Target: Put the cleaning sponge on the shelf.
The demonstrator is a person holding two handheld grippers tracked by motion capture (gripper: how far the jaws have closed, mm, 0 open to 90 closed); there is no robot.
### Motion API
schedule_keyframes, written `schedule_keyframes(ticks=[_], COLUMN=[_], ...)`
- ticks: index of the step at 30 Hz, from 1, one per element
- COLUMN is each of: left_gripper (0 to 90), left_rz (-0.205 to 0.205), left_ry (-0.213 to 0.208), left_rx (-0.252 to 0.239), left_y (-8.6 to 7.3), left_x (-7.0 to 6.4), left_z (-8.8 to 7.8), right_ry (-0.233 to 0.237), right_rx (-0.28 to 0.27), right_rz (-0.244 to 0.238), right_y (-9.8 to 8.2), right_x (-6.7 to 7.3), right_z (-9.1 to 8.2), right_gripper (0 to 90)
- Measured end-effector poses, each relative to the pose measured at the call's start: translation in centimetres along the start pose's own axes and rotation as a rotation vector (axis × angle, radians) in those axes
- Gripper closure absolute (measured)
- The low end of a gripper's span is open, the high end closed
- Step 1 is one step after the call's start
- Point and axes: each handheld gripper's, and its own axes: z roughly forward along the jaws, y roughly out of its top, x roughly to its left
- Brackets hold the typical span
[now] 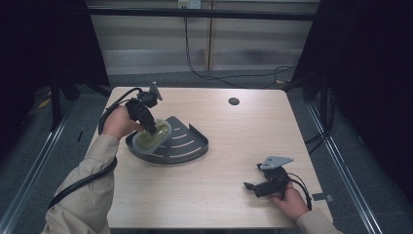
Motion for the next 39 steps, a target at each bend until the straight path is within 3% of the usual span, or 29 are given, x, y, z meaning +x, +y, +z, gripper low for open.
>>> schedule_keyframes(ticks=[18,33,39], left_gripper=[71.8,71.7,71.8], left_rz=[-0.001,0.011,-0.005], left_ry=[0.008,0.024,0.021], left_rx=[0.002,-0.034,-0.024], left_y=[0.8,0.1,-0.3], left_x=[1.7,3.3,3.8], left_z=[2.7,3.9,4.4], right_ry=[0.0,0.0,0.002], right_rx=[0.0,0.0,-0.001], right_rz=[0.001,0.001,0.002], right_y=[0.0,0.0,0.0], right_x=[0.0,0.0,0.0], right_z=[0.0,0.0,0.0], right_gripper=[9.3,9.3,9.3])
